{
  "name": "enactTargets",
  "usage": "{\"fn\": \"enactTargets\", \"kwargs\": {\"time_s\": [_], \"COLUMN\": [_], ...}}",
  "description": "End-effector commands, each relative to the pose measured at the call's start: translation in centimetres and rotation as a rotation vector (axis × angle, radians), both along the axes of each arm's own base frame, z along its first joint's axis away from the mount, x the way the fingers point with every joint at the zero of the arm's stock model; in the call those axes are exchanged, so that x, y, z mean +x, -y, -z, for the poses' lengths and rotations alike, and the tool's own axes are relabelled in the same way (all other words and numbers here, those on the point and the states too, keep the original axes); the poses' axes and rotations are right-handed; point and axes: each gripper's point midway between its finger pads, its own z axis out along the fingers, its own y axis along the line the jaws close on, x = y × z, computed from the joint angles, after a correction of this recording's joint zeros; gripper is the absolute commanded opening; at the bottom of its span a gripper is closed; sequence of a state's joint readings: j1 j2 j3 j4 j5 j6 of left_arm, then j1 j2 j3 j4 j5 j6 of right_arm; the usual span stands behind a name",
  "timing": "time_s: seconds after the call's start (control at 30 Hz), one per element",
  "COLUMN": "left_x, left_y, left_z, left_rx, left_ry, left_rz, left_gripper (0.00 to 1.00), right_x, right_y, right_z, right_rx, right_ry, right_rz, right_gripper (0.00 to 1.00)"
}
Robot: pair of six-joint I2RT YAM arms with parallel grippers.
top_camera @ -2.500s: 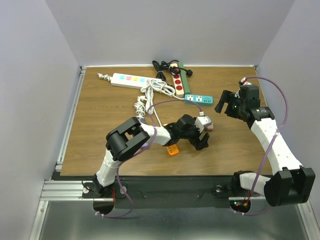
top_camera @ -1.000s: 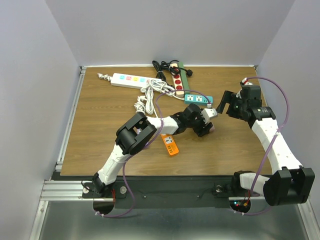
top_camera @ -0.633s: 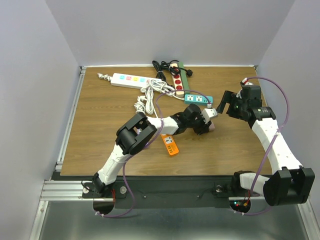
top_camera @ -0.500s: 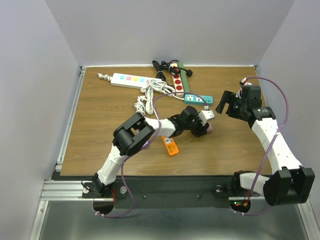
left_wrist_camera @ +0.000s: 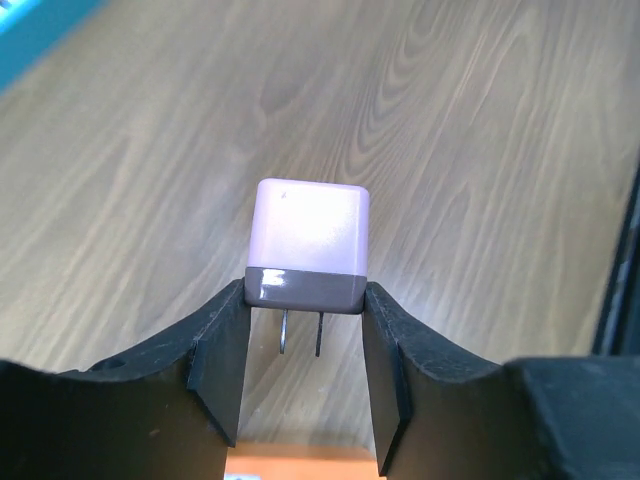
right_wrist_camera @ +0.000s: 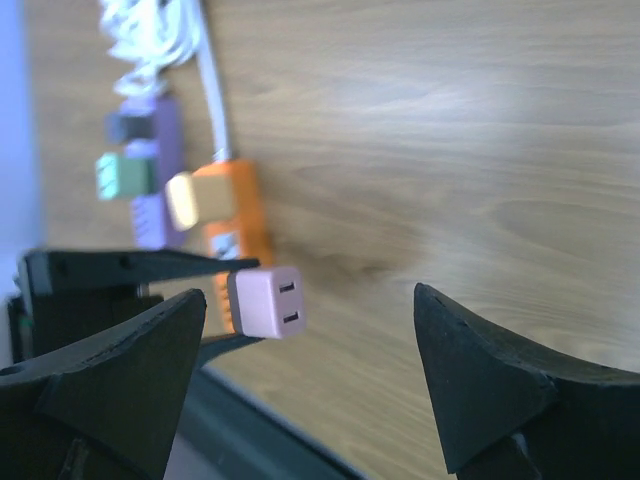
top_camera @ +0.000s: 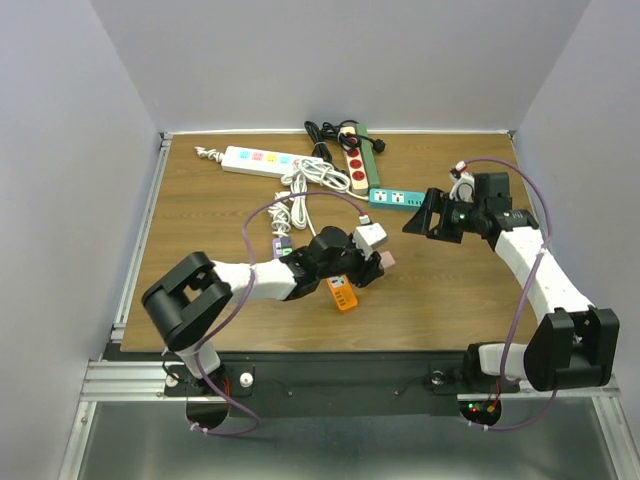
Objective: Insert the plug
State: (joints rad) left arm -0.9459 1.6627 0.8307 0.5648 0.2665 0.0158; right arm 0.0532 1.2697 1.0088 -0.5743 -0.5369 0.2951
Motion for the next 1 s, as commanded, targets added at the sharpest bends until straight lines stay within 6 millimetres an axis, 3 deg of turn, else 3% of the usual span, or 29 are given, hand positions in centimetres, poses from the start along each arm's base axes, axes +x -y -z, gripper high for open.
{"fn": "enactTargets", "kwargs": {"time_s": [0.0,0.23,0.37,0.47,0.57,0.8,0.97], "left_x": [0.8,0.7,0.7,0.8,0.8,0.5,0.2], "left_y": [-0.3,-1.0,-1.3,-1.5,-1.7,-1.6,-1.4], "left_z": [-5.7,-7.8,-8.3,-8.6,-8.8,-9.2,-9.3], "left_rx": [-0.165,-0.209,-0.223,-0.236,-0.244,-0.268,-0.275], "left_ry": [0.066,0.092,0.097,0.101,0.102,0.102,0.097], "left_rz": [-0.063,-0.079,-0.089,-0.104,-0.112,-0.100,-0.087], "left_gripper": [0.01,0.01,0.01,0.01,0.01,0.01,0.01], "right_x": [-2.6,-4.6,-4.7,-5.1,-5.5,-5.4,-5.4], "right_y": [-4.5,-8.0,-8.7,-9.0,-9.2,-9.8,-9.8], "right_z": [-1.9,-1.1,-1.3,-1.0,-0.8,-1.0,-0.8], "right_rx": [0.258,0.320,0.349,0.372,0.398,0.426,0.430], "right_ry": [0.021,-0.053,-0.058,-0.084,-0.106,-0.109,-0.114], "right_rz": [-0.258,-0.396,-0.422,-0.441,-0.458,-0.482,-0.481], "right_gripper": [0.89,0.88,0.88,0.82,0.61,0.50,0.50]}}
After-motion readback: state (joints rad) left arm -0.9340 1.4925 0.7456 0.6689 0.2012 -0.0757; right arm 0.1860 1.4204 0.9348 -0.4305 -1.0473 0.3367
